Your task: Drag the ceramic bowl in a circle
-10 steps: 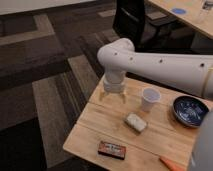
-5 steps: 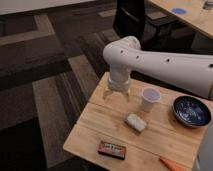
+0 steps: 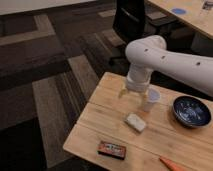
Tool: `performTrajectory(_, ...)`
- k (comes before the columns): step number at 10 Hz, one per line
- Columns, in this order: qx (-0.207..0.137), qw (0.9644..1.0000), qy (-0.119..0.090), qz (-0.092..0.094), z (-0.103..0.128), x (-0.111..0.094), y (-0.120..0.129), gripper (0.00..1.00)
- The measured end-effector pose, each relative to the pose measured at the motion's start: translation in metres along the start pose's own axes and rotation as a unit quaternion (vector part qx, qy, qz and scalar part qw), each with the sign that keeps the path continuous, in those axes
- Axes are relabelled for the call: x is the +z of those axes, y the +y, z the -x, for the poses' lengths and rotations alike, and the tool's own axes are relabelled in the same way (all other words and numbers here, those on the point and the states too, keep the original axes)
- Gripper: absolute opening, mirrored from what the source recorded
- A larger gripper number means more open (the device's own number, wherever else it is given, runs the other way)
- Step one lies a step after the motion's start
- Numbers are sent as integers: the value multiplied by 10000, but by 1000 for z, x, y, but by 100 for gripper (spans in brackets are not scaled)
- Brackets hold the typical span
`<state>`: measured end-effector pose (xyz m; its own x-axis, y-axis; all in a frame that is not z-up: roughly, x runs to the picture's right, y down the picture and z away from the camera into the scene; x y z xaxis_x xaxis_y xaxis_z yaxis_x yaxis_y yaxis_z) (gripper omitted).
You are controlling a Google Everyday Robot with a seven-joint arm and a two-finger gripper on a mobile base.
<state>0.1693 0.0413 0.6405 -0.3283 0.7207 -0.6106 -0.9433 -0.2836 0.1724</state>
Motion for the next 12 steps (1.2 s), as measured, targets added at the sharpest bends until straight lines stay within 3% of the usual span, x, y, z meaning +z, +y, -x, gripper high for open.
performTrajectory(1,74,9999,78,55,5,-4,-29,65)
performTrajectory(2,-40,9997,180,148,13,-10,-74,65)
performTrajectory(4,-583,9979,273,119,19,-20,-137,65)
performTrajectory(6,-840,9960,292,105,19,-24,-160,65)
performTrajectory(8,-903,9954,296,101,20,-25,-163,65)
performTrajectory(10,-819,9961,315,70,21,-24,-168,65)
performTrajectory(12,-620,9974,359,-112,35,-12,-198,65)
